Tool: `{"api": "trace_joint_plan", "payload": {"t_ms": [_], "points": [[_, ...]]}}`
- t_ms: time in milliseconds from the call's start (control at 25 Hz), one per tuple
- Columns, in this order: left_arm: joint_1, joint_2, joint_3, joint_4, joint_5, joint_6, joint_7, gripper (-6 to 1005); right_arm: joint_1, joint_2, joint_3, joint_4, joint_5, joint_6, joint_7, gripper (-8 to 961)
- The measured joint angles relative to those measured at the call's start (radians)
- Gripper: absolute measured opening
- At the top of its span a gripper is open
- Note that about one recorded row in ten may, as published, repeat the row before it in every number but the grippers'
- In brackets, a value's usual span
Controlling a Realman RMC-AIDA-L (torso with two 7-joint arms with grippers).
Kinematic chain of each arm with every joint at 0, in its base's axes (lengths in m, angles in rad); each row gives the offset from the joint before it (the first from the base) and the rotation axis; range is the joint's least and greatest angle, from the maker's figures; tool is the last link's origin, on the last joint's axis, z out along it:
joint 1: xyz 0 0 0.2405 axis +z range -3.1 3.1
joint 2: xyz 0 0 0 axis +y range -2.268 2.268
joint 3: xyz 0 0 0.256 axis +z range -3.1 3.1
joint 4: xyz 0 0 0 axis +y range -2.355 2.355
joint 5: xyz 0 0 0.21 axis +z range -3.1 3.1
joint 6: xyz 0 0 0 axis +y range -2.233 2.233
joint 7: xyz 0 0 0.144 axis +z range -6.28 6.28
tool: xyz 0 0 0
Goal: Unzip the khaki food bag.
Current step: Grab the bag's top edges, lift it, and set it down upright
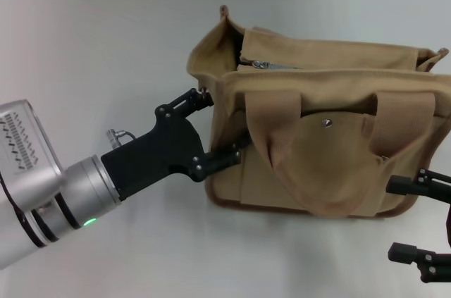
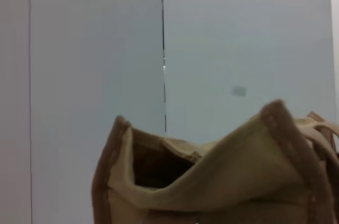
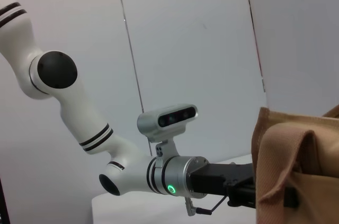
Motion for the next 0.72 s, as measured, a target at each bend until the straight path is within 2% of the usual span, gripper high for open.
{"api": "trace_joint_plan", "payload": {"t_ms": [160,400,600,720], "points": [[0.006,0.0,-0.019,-0.008,0.004,0.003,0.036,779,-0.001,0.0,0.001,0.0,0.0,0.005,0.0,848],[0.018,0.0,-0.061,-0.017,0.004,0.009,0.044,625,0.0,0.001,0.002,0.0,0.002,0.007,0.0,847],[0.011,0.0,-0.068,-0.022,0.003,0.008,0.04,363,0.002,0.001,0.002,0.0,0.003,0.007,0.0,846],[0.012,0.0,-0.08,-0.023,0.003,0.007,0.036,298,0.001,0.001,0.002,0.0,0.003,0.007,0.0,846]]}}
